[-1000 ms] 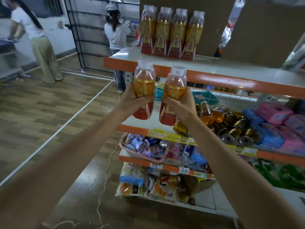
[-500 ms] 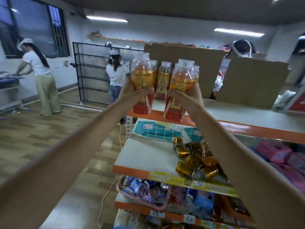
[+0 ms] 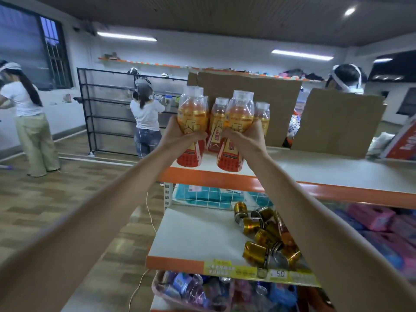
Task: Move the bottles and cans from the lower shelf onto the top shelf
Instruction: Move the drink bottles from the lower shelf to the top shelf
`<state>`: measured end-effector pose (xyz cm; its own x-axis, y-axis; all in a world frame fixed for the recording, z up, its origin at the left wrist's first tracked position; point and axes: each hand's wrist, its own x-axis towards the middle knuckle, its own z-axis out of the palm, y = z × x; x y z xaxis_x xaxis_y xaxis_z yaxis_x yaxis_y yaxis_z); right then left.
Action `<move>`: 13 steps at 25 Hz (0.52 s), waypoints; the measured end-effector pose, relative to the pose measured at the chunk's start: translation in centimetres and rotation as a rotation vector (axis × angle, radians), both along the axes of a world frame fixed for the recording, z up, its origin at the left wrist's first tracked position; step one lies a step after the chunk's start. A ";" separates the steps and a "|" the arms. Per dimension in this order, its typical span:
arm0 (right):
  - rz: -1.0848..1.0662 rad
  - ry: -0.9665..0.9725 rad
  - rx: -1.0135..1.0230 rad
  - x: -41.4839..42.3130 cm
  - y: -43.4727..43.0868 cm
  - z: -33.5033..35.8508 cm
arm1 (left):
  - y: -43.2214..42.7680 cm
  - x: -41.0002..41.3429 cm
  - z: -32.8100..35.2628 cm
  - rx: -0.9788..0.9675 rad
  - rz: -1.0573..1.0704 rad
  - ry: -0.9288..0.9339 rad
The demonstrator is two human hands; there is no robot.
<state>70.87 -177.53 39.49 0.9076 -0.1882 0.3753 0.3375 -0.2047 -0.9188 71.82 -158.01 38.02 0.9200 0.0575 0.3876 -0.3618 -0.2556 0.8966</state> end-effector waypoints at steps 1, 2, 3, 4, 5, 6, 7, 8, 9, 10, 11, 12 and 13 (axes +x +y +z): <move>-0.004 0.007 0.001 0.6 0.2 0.0 | 0.0 0.7 -0.1 -0.014 0.007 0.007; -0.008 0.008 -0.001 1.3 0.4 -0.1 | -0.1 1.6 -0.4 -0.027 0.015 0.012; -0.005 0.005 -0.007 2.0 0.6 -0.3 | -0.1 2.2 -0.6 -0.032 0.023 0.015; -0.003 0.006 -0.005 2.8 0.7 -0.8 | -0.1 3.1 -1.0 -0.029 0.027 0.027; 0.008 0.010 -0.003 3.3 0.9 -1.2 | 0.0 3.6 -1.3 -0.022 0.029 0.036; 0.012 0.009 -0.009 4.0 1.1 -1.7 | 0.1 4.4 -1.6 -0.018 0.027 0.046; 0.011 0.016 -0.031 4.7 1.3 -2.1 | 0.1 5.2 -2.0 -0.010 0.022 0.046; 0.011 0.016 -0.039 5.4 1.3 -2.5 | 0.1 6.1 -2.5 -0.007 0.020 0.039; 0.009 0.026 -0.040 6.1 1.4 -2.7 | 0.1 6.8 -2.8 0.003 0.028 0.032; 0.007 0.022 -0.033 6.9 1.4 -2.7 | 0.0 7.4 -3.1 -0.002 0.034 0.025; 0.010 0.022 -0.035 7.5 1.5 -2.6 | -0.1 8.1 -3.3 -0.006 0.039 0.026; 0.019 0.015 -0.037 8.1 1.5 -2.6 | -0.2 8.7 -3.4 -0.020 0.041 0.032; 0.024 0.013 -0.057 8.5 1.5 -2.6 | -0.1 9.1 -3.4 -0.022 0.046 0.040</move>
